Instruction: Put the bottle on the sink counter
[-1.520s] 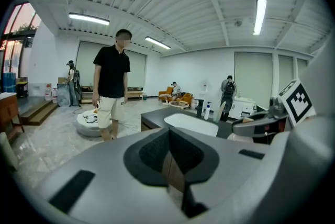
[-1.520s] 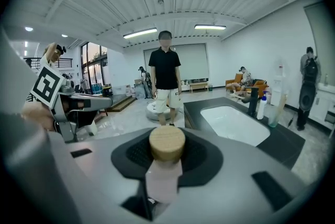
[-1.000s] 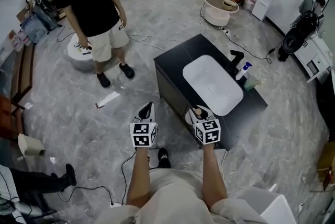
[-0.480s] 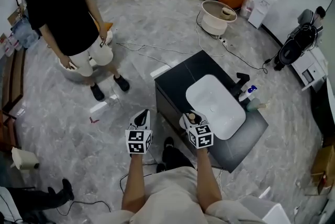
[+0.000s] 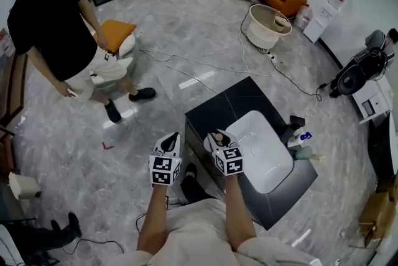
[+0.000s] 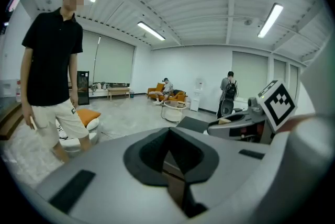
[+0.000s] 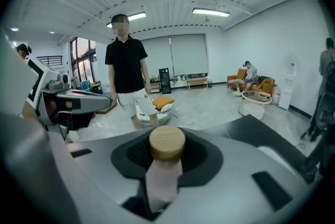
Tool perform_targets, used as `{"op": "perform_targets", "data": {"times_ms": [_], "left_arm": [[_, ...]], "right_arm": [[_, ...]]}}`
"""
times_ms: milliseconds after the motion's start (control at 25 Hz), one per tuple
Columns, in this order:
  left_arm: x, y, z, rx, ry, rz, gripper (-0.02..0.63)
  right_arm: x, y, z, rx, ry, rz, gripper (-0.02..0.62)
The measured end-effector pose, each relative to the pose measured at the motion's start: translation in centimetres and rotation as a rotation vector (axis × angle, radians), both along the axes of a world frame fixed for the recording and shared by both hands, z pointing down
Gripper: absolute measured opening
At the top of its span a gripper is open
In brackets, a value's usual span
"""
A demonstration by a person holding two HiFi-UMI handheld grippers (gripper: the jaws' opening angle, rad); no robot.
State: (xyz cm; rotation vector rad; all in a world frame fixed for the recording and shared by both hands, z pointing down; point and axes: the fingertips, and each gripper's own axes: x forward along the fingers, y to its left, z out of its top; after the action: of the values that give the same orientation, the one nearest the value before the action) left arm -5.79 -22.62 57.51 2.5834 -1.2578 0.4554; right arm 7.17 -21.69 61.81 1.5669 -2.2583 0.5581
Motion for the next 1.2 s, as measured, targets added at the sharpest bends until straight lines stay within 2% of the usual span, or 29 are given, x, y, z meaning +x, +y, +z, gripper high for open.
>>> {"op": "perform_targets", "data": {"times_ms": [360,520,880,1200], "left_arm": [[2.6,-7.2,0.9,0.004,-0.034,0.031,0.006],[3.5,-9.5,1.5,0.002,-0.037,0.033,0.006],[4.4,-10.3,3.0,-0.018,-0.043,0.021,0.006],[5.2,-10.8,3.0,-0.026,-0.058,0.046,0.006]], "right_arm": [[1.5,-8.3,-0.3,0.026,0.017,-0.04,0.1],[1.1,-11.2,0.5,0.049,0.051,-0.121,0.1],[-1.3,-14.1,2.8,0.087,0.088,-0.267,0.1],[-2.7,-15.3,5.7,0.088,0.115,-0.293,0.1]]}}
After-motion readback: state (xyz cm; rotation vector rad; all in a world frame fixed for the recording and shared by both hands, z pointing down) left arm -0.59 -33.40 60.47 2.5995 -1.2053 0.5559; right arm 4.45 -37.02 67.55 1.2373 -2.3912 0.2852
